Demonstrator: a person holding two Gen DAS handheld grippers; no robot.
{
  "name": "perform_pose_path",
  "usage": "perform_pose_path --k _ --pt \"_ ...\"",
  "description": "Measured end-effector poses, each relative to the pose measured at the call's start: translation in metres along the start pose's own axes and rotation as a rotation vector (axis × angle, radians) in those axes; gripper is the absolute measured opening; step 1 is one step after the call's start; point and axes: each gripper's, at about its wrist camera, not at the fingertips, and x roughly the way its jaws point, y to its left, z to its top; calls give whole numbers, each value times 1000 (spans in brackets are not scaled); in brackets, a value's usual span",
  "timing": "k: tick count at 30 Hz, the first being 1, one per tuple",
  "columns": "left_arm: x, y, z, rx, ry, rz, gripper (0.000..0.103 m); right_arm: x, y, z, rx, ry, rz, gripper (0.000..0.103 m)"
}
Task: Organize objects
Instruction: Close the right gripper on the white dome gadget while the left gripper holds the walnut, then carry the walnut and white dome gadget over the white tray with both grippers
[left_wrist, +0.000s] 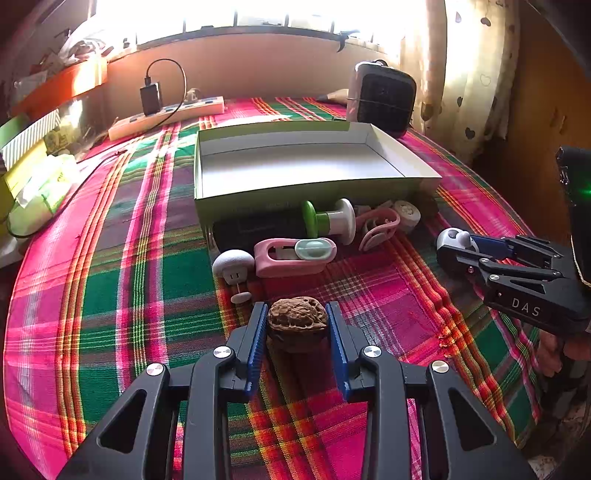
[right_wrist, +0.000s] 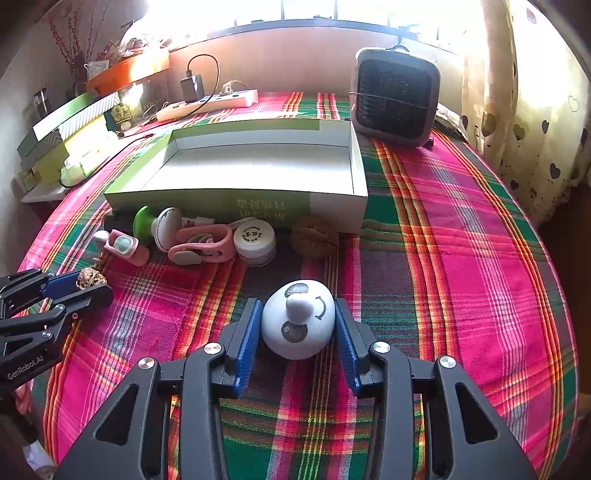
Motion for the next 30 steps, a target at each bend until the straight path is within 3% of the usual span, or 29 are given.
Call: perform_pose_path --k 17,30 --pt "-5 0 8 -6 -20 -6 30 -6 2 5 1 -12 15 40" --pt "-18 8 40 -18 -82 -10 30 -23 2 42 -24 -88 18 40"
